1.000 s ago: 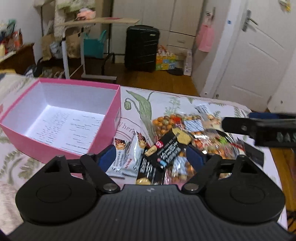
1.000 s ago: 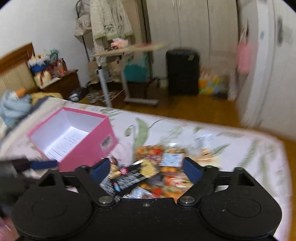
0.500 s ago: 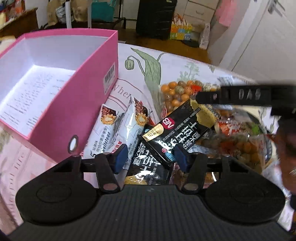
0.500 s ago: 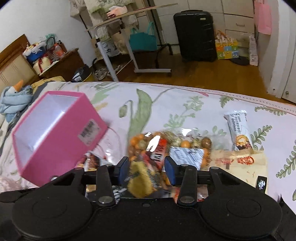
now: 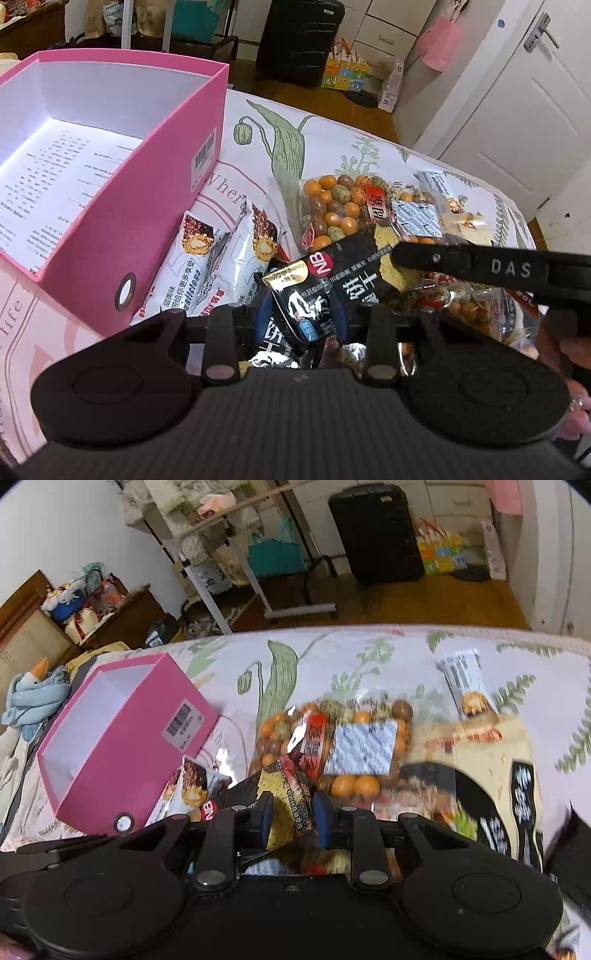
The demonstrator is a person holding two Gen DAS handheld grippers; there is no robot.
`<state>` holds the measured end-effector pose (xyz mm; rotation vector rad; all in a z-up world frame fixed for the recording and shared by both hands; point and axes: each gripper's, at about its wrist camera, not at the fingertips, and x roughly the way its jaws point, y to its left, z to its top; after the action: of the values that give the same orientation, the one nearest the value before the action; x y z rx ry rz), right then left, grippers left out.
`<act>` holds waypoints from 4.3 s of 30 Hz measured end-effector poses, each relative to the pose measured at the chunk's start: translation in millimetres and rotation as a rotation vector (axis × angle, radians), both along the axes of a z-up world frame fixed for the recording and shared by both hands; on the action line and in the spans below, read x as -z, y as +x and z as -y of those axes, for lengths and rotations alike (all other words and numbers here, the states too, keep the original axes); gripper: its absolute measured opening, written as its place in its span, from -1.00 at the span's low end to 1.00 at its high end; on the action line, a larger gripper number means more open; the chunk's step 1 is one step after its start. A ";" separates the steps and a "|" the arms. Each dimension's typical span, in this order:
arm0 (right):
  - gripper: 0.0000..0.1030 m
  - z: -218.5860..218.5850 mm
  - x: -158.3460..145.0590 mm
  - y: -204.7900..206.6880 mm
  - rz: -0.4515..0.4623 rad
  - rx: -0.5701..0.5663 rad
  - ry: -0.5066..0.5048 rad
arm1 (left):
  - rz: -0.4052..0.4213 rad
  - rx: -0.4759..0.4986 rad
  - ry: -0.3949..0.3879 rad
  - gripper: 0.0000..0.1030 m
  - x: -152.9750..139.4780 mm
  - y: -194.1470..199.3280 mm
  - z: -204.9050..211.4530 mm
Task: Organize snacks
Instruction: 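Lower the left gripper onto a black soda-cracker pack and close it, then carry the cracker pack with the left gripper over the pink box and release, then grasp a second black soda-cracker pack with the left gripper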
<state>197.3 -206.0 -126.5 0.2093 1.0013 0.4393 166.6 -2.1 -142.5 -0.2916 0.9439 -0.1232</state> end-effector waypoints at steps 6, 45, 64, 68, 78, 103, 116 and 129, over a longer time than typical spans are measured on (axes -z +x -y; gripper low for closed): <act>-0.06 0.6 2.3 -14.3 -0.111 0.032 0.087 | 0.021 0.048 0.034 -0.30 -13.9 -9.9 -3.2; -0.34 -152.1 -112.3 -77.6 -0.008 -0.185 0.017 | 0.153 0.142 0.178 -0.28 -144.9 -79.2 -155.9; -0.36 -232.9 -40.4 64.4 -0.038 -0.259 -0.175 | 0.054 0.075 0.119 -0.20 -48.9 109.5 -204.8; -0.34 -244.6 -38.0 63.1 0.007 -0.277 -0.265 | 0.074 0.073 0.154 0.10 -41.1 116.4 -194.0; -0.27 -216.0 -70.5 9.7 0.115 -0.247 -0.210 | 0.124 0.186 0.256 0.25 -72.8 70.3 -175.8; 0.23 -106.7 -57.4 -125.4 0.055 -0.203 -0.167 | 0.123 0.404 -0.016 0.15 -97.4 -52.6 -69.7; 0.45 -111.2 18.5 -107.0 0.115 -0.183 -0.196 | -0.054 0.359 0.053 0.10 -4.4 -17.7 -15.3; 0.61 -112.8 49.4 -115.5 0.235 -0.209 -0.207 | -0.159 0.360 -0.023 0.06 27.5 -6.6 -22.7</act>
<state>81.8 -93.2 -175.9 -0.1331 0.8326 0.5335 160.1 20.6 -170.0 -0.1512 1.1477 -0.4459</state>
